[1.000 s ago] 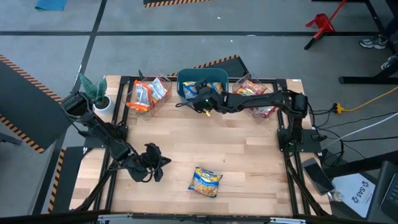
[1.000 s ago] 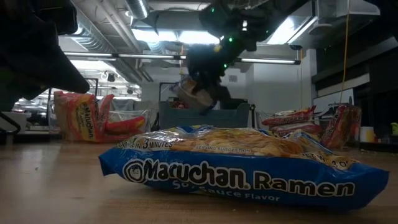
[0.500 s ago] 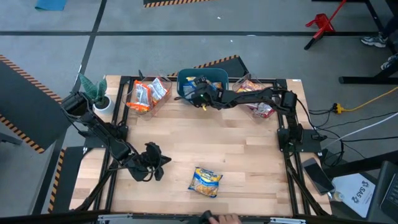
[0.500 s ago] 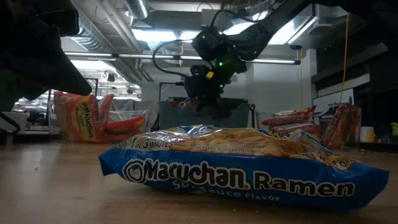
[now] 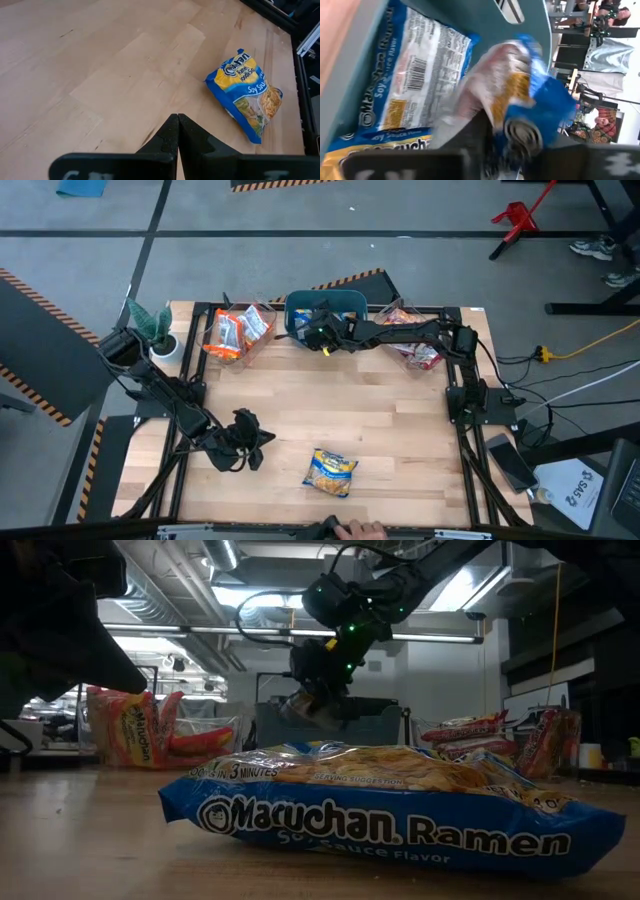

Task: Sort Maruchan noodles
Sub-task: Put the blue noodle pack into the blue bin

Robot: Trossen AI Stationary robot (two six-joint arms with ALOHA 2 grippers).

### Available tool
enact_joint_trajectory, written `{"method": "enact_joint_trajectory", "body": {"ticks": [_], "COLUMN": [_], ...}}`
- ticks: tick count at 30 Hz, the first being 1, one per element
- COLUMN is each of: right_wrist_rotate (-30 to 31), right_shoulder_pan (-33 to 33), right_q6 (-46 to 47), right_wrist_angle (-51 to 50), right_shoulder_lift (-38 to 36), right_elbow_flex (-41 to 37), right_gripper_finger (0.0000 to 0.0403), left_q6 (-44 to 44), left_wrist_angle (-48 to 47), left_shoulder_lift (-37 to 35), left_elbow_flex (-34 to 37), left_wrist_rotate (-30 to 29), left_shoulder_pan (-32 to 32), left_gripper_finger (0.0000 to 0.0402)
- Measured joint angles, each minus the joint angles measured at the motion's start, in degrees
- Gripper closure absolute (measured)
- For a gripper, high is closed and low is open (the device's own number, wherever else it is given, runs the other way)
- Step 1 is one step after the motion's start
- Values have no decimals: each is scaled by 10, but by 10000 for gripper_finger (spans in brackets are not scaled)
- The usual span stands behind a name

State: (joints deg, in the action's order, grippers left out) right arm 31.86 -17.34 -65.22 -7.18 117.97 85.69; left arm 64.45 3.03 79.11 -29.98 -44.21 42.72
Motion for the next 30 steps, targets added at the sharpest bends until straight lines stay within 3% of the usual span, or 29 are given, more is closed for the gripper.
{"method": "enact_joint_trajectory", "body": {"ticks": [8, 14, 16, 21, 30], "right_wrist_rotate": [-16, 17, 13, -116, -189], "right_shoulder_pan": [1, 20, 25, 28, 19], "right_q6": [7, 19, 55, 179, 250], "right_wrist_angle": [38, 11, -54, -234, -293], "right_shoulder_lift": [0, -2, -9, -15, -14], "right_elbow_flex": [0, 37, 61, 119, 121], "right_gripper_finger": [224, 182, 179, 186, 252], "left_q6": [0, 10, 11, 10, 10], "left_wrist_angle": [0, 0, 0, 0, -9], "left_shoulder_lift": [0, 0, 0, 0, 0], "left_elbow_flex": [0, 0, 0, 0, 0], "left_wrist_rotate": [0, 0, 3, 2, 2], "left_shoulder_pan": [0, 0, 0, 0, 0], "left_gripper_finger": [401, 401, 401, 401, 401]}}
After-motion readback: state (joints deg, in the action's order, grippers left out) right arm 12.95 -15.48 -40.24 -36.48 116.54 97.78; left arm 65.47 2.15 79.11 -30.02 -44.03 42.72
